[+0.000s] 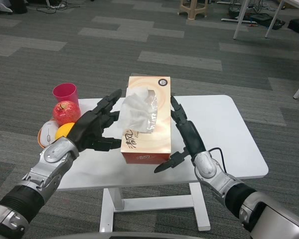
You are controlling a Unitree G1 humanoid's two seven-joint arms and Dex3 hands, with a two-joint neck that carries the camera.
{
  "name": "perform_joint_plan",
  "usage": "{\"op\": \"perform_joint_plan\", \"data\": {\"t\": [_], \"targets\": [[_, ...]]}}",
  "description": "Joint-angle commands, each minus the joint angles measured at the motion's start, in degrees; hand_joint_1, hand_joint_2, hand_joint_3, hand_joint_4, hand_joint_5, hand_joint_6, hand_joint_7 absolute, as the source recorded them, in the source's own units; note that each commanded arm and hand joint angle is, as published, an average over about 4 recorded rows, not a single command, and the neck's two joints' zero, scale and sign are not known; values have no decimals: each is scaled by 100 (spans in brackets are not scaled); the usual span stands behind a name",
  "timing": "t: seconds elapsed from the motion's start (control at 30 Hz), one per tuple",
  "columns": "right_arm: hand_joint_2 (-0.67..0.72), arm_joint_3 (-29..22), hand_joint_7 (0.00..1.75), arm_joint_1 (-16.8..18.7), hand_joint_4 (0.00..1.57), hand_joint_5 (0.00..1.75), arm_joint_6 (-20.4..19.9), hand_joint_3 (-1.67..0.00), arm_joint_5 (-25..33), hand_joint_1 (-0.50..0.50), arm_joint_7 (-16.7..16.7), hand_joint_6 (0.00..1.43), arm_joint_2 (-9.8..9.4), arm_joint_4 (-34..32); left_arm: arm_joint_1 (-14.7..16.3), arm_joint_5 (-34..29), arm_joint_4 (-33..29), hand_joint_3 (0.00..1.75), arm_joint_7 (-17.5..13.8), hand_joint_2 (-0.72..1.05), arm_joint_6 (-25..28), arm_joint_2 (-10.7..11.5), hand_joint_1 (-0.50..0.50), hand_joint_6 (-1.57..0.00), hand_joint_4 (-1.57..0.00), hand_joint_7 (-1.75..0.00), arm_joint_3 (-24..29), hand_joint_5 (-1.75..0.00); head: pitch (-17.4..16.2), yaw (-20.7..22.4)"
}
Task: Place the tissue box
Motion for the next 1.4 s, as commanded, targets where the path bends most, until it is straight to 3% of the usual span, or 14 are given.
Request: {"op": "perform_joint_plan", "data": {"t": [0.03,0.33,0.47,0.87,1.0,1.4], "targets": [[-3,8,7,3,23,0,-39,-22,-79,-46,51,6,74,-103,-1,-28,-127,17,-109,105,-52,-87,50,0,0,0,-59,-92,-7,9],[-3,10,7,3,23,0,-39,-24,-79,-46,49,5,76,-79,-1,-28,-127,13,-109,105,-52,-87,50,0,0,0,-67,-92,-15,6],[-3,15,7,3,23,0,-39,-24,-79,-46,53,6,76,-30,4,-19,-123,17,-109,105,-52,-83,50,0,0,0,-76,-82,-35,13],[-3,28,7,3,25,0,-39,-24,-79,-46,51,6,76,154,-1,-11,-61,17,-109,105,-43,-36,50,0,0,0,-202,-82,-52,20],[-3,50,7,3,26,0,-39,-24,-79,-46,53,6,76,224,-1,3,-30,17,-109,105,-43,-34,50,0,0,0,-213,-92,-52,20],[-3,142,7,1,26,0,-30,-24,-79,-46,53,6,98,574,-86,-28,315,17,-109,105,-37,16,50,0,0,0,-452,-90,-87,0]]}}
